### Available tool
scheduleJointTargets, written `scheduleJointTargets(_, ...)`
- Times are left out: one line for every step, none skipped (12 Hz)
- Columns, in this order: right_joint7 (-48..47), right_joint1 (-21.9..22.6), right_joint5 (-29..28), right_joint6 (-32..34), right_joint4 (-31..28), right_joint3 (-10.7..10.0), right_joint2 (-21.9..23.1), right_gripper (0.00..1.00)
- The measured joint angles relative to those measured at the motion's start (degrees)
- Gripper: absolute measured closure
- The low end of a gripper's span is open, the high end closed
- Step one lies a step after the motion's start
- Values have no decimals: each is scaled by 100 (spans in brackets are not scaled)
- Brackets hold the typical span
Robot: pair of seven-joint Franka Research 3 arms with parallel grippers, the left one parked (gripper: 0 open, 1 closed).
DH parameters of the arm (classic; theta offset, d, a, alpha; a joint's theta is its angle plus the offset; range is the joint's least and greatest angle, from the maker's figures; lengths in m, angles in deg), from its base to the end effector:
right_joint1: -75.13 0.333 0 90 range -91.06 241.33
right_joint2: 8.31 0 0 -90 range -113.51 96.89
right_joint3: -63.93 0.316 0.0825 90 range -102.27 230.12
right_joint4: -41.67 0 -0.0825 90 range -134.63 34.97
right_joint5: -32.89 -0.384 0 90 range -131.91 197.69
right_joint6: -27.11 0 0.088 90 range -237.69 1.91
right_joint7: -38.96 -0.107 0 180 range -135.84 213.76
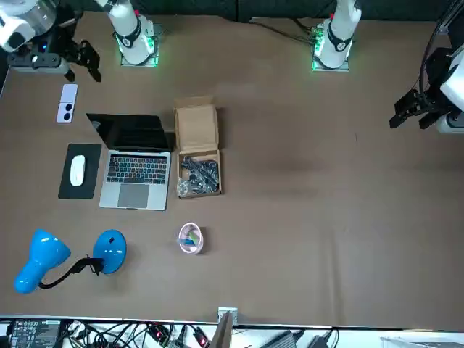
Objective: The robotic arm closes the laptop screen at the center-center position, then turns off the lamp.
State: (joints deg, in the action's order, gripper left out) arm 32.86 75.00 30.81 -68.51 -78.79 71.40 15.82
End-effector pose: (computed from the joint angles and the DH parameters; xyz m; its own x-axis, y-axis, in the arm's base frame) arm 0.4195 0.0663 0.5849 0.9999 0.0060 -0.0135 0.0062 -0.9998 0.0186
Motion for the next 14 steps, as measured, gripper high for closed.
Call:
scheduleJointTargets(0, 15, -17, -135, -379, 0, 266, 0)
scheduleJointTargets(0, 51, -28, -251, -732, 0, 506, 0)
scheduleJointTargets(0, 97, -32, -336, -1014, 1, 689, 0)
scheduleJointTargets(0, 135, -36, -396, -1220, 1, 814, 0)
scheduleJointTargets(0, 158, -37, -436, -1358, 1, 885, 0)
scheduleJointTargets(0, 169, -38, -463, -1451, 1, 914, 0)
scheduleJointTargets(0, 171, -38, -482, -1523, 0, 915, 0)
scheduleJointTargets(0, 171, -39, -516, -1595, 0, 905, 1)
scheduleJointTargets(0, 171, -41, -568, -1672, 0, 887, 2)
scheduleJointTargets(0, 174, -43, -645, -1763, 0, 868, 7)
scheduleJointTargets(0, 179, -45, -728, -1859, 0, 852, 19)
scheduleJointTargets(0, 185, -46, -796, -1956, 0, 837, 23)
scheduleJointTargets(0, 193, -49, -860, -2041, 0, 819, 24)
scheduleJointTargets(0, 201, -54, -937, -2126, 0, 798, 35)
